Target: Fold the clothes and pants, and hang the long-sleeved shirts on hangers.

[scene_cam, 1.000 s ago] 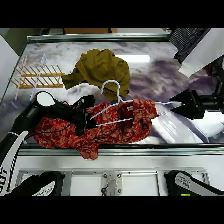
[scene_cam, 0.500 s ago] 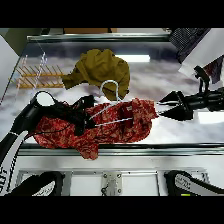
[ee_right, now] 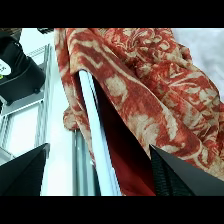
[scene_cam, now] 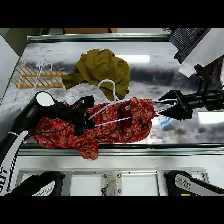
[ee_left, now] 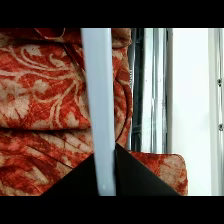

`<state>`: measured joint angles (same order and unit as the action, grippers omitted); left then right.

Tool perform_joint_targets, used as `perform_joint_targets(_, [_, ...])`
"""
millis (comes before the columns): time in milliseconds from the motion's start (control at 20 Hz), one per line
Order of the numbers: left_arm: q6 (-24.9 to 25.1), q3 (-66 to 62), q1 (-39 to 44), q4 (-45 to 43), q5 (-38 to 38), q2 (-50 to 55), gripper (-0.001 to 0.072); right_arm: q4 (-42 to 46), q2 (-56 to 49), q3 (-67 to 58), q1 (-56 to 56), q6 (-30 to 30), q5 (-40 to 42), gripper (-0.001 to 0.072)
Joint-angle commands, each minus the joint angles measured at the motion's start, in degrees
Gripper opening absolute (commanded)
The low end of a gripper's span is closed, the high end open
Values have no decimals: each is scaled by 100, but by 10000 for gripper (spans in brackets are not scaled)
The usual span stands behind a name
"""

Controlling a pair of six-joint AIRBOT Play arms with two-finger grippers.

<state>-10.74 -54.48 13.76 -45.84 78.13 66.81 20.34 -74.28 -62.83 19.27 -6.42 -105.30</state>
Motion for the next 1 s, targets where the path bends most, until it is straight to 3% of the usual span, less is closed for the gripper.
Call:
perform_joint_targets(0, [0,-4,4,39,-13,-7,11,-26,-2,4,-7,2,-17,688])
perform_joint_targets(250, [0,-4,4,39,-13,-7,12,-24,-2,4,-7,0,-17,688])
perform_joint_targets(350, [0,-4,4,39,-13,-7,12,-7,-2,4,-7,0,-17,656])
perform_joint_targets(400, [0,-4,4,39,-13,-7,12,2,-2,4,-7,0,-20,443])
perform_joint_targets(450, [0,-4,4,39,-13,-7,12,2,-2,4,-7,2,-20,118])
perform_joint_targets(500, [0,-4,4,39,-13,-7,12,0,-2,4,-7,24,-17,12])
perform_joint_targets(950, [-48,-7,-2,-83,-68,-11,14,0,-2,4,-7,66,-17,13])
